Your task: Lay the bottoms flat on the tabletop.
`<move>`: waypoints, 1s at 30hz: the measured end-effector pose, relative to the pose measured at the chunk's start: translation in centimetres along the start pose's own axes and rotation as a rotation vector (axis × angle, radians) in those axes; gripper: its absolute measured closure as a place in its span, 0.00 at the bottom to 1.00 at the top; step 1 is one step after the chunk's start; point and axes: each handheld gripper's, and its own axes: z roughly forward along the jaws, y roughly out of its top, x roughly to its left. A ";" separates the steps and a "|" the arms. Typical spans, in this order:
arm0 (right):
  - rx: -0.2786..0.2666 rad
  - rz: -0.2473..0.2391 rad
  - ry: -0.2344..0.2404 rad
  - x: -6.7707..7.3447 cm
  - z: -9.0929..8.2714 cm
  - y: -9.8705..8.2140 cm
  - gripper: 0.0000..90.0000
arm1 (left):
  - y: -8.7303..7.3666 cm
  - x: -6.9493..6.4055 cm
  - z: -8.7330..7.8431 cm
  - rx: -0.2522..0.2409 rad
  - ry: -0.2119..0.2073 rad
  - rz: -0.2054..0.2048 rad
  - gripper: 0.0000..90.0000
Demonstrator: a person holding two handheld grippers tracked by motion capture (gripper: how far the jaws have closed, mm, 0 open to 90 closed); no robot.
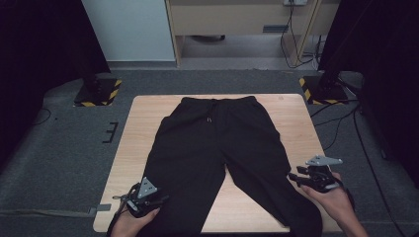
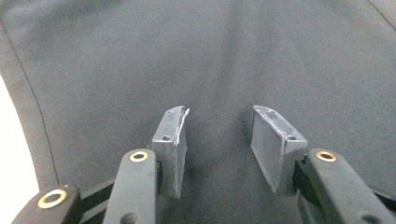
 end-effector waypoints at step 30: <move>0.095 0.016 -0.053 -1.8 5.0 2.7 0.97 | 0.0 0.1 0.1 -0.005 0.004 -0.008 0.60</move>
